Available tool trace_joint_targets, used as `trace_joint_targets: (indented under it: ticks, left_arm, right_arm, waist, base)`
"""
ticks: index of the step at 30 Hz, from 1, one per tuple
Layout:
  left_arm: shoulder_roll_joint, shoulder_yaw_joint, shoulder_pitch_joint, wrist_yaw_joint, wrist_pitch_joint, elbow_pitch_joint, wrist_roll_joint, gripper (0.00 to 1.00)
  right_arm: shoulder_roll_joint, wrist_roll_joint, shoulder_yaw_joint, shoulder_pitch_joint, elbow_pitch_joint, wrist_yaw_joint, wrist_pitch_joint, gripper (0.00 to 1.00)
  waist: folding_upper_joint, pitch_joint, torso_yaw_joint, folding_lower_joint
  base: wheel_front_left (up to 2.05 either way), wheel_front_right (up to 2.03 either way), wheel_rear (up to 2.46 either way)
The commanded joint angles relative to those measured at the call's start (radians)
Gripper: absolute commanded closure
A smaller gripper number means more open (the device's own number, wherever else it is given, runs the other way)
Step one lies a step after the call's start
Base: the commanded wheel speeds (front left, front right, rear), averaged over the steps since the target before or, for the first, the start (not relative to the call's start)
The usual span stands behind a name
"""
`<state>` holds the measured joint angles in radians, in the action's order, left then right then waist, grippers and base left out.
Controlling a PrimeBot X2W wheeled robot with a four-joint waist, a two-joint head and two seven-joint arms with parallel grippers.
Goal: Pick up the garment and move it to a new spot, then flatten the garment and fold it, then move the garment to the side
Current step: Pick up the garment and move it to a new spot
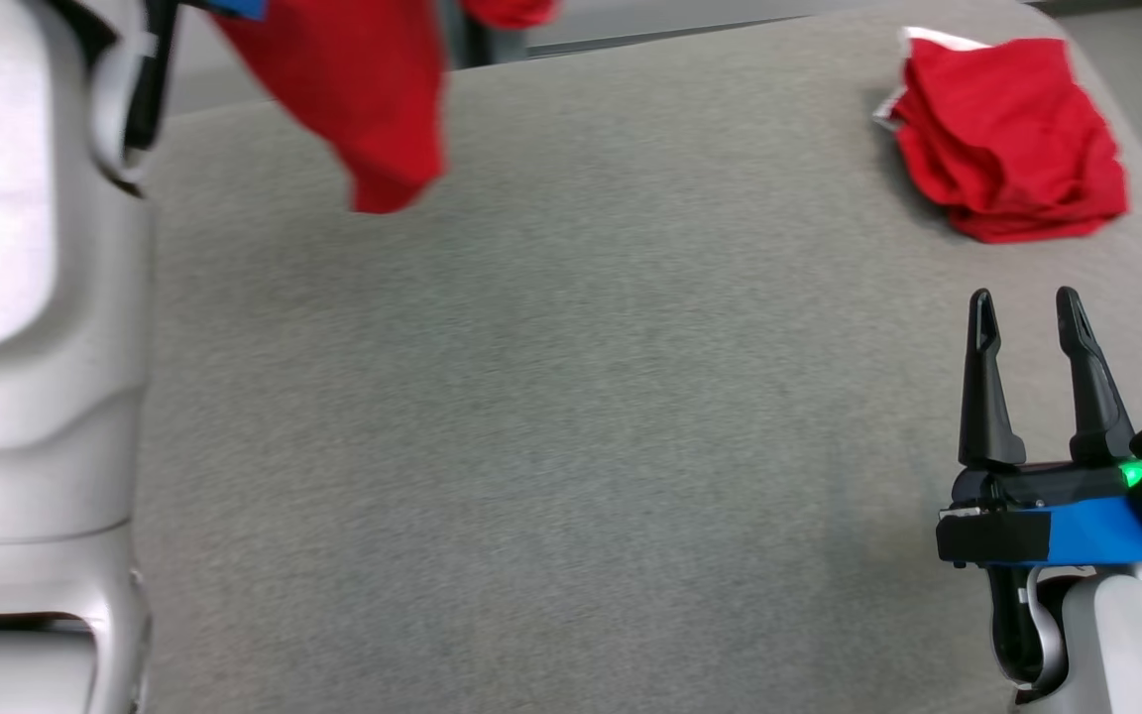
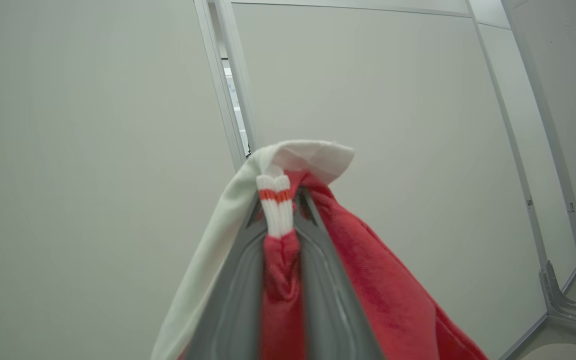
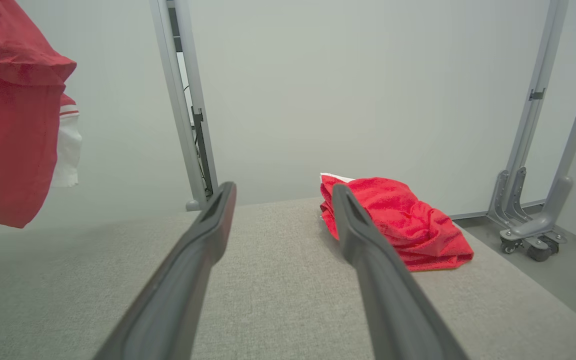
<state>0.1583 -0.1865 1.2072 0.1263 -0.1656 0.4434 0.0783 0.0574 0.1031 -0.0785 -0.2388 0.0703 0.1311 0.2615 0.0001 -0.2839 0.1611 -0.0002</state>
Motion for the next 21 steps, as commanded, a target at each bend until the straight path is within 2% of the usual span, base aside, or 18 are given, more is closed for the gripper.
trace_joint_targets:
  ticks: [1, 5, 9, 21]
  left_arm:
    - [-0.011, -0.018, -0.005, 0.004, 0.010, -0.018, 0.011, 1.00]
    - [-0.042, -0.071, -0.059, 0.004, 0.017, -0.027, 0.027, 1.00]
    - [-0.067, -0.113, -0.151, 0.004, 0.005, 0.005, 0.054, 1.00]
    - [-0.103, -0.245, -0.571, -0.026, -0.064, 0.143, 0.142, 1.00]
  right_arm:
    - [-0.007, 0.009, -0.002, 0.008, -0.005, -0.001, 0.005, 0.00]
    - [-0.009, 0.016, -0.006, 0.007, -0.008, -0.001, 0.005, 0.00]
    - [-0.009, 0.031, -0.009, 0.006, -0.008, -0.001, 0.005, 0.00]
    - [-0.008, 0.025, -0.002, 0.015, 0.004, -0.001, 0.005, 0.00]
  waist:
    - [-0.0001, 0.003, 0.065, 0.0002]
    - [-0.0001, -0.013, 0.098, 0.0002]
    - [-0.0001, -0.022, 0.102, 0.0002]
    - [-0.0001, -0.010, 0.041, 0.0002]
  base:
    - [0.00, 0.00, 0.00]
    - [0.00, 0.00, 0.00]
    - [0.00, 0.00, 0.00]
    - [0.00, 0.00, 0.00]
